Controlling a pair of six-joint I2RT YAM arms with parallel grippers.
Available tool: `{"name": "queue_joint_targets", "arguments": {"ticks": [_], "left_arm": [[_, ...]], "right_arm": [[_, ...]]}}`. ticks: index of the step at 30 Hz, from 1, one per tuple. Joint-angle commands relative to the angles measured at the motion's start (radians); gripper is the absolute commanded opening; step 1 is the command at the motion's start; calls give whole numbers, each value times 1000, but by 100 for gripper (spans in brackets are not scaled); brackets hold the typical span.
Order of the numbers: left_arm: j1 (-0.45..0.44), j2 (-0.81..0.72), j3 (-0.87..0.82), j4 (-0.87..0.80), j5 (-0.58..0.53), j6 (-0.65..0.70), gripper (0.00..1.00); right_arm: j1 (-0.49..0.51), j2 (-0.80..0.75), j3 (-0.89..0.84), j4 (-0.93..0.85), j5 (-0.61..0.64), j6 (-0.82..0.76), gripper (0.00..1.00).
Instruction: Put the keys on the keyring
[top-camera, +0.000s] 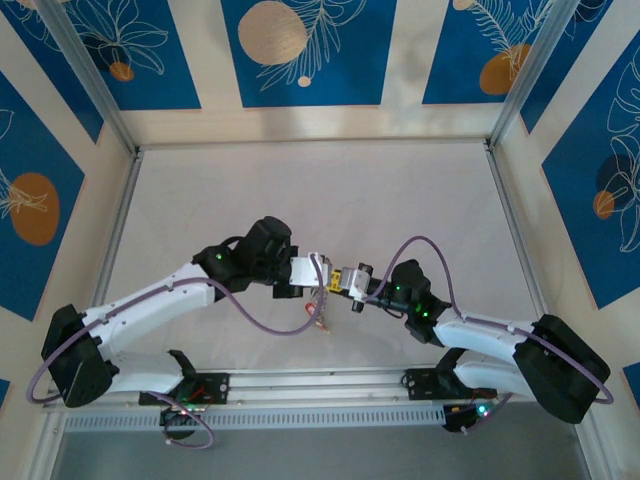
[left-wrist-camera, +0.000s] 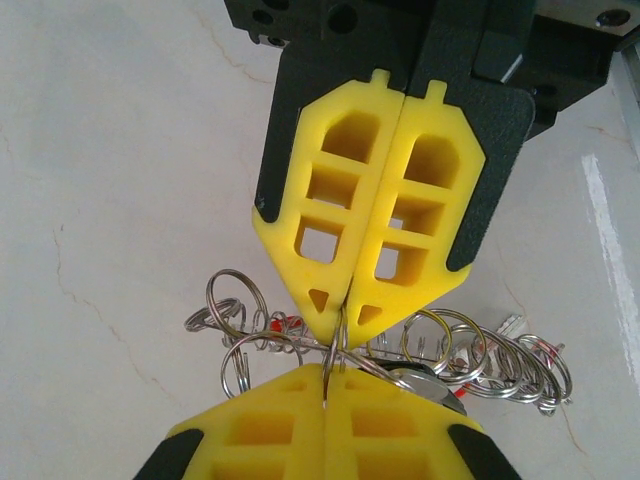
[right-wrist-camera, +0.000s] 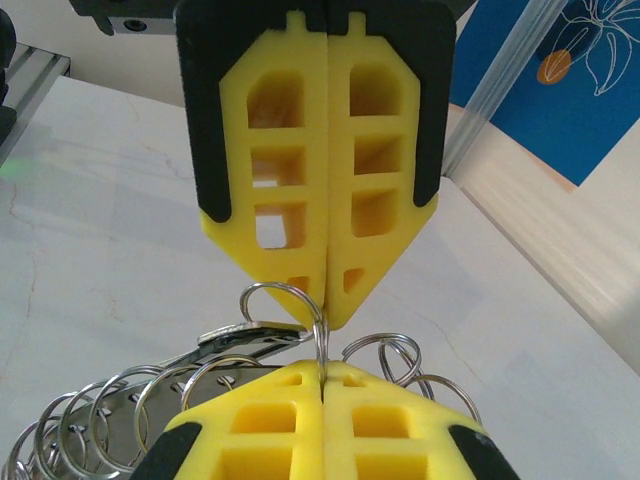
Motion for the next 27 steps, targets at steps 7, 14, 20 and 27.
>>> {"name": "queue_joint_targets", "arguments": {"ticks": [7,14,20,27], "left_arm": [[1,5,38,11,10,-15,0],[1,26,58,16,-43,-55,0],[3,27,51,30,-60,-62,0],[4,17,43,30,-18,-44,0]], "right_arm": [[-1,-3,29,76,-8,-1,0],[-10,11,24,68,-6,39,9],[-21,14,23,67,7,57,12],[-30,30,25,65,-7,66,19]]}}
